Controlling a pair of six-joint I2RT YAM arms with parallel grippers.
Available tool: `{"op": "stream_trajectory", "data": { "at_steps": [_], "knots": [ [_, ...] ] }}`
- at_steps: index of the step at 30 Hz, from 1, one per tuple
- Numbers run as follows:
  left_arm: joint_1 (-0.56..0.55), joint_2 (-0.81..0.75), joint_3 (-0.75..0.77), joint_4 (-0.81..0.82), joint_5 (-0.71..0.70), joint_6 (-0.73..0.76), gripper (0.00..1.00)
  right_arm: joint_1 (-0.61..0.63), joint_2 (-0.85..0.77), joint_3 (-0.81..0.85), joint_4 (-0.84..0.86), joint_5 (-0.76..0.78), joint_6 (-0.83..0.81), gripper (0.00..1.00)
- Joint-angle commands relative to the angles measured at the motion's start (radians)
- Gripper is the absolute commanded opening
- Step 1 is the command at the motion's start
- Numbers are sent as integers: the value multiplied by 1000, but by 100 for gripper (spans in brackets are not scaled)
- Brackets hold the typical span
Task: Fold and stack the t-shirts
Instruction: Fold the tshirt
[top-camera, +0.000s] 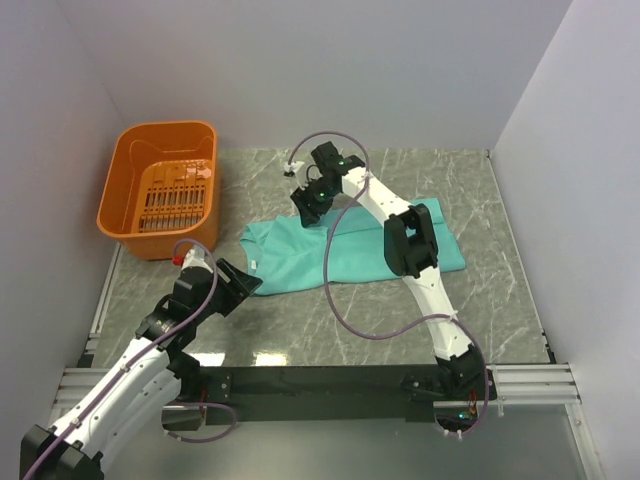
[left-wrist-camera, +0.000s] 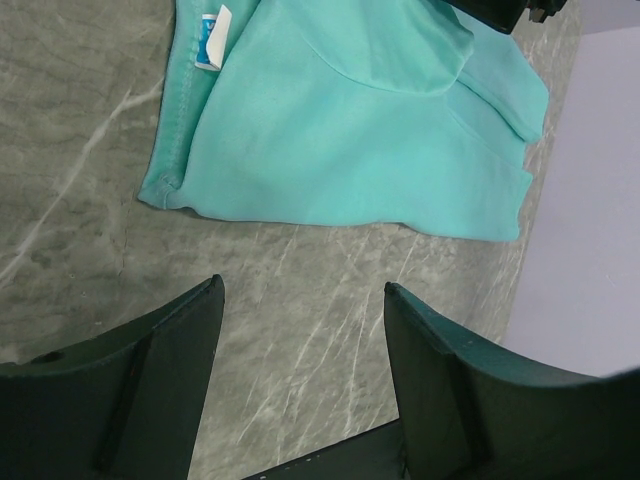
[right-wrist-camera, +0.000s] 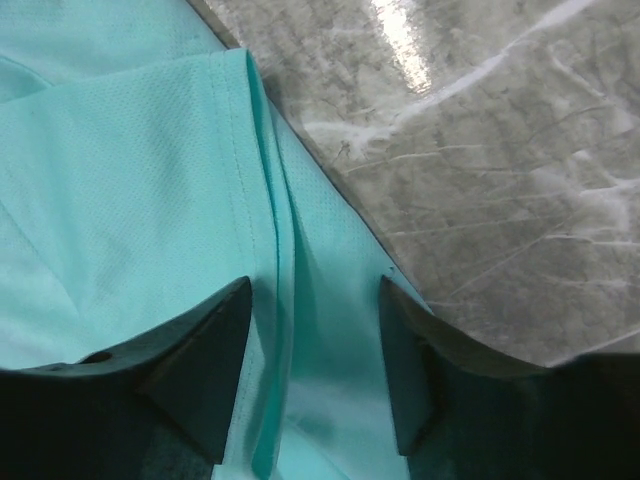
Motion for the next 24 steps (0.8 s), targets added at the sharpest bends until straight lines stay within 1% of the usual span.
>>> {"op": "stream_trajectory", "data": {
  "at_steps": [1, 3, 5, 9, 11, 13, 14, 15, 18, 20, 21, 24],
  "knots": [
    [-2, -10, 29, 10, -14, 8, 70, 13, 23, 39, -36, -12, -13, 57],
    [-4, -12, 29, 10, -14, 6, 70, 16, 32, 49, -45, -14, -13, 54],
    [-4, -13, 30, 9, -14, 5, 70, 16, 40, 61, -44, -1, -8, 54],
    [-4, -22, 38, -8, -14, 6, 70, 20, 51, 67, -13, 41, 19, 59],
    [-4, -29, 38, -11, -14, 3, 70, 19, 54, 72, -10, 52, 29, 58],
    [-4, -32, 36, -13, -14, 0, 70, 20, 56, 73, -4, 55, 35, 52],
    [-4, -33, 36, -13, -13, -2, 70, 22, 56, 72, -2, 61, 39, 46],
    [-4, -32, 36, -16, -14, -2, 70, 20, 54, 72, 2, 65, 45, 30],
    [-4, -29, 41, -16, -13, -2, 70, 20, 49, 66, 16, 72, 62, 12],
    [-2, -29, 43, -16, -14, -3, 70, 16, 45, 58, 33, 74, 79, 8],
    [-2, -27, 46, -16, -14, -3, 70, 11, 37, 55, 51, 80, 102, 1],
    [-4, -27, 49, -20, -14, -2, 70, -4, 20, 47, 100, 94, 157, 0]
  ]
}}
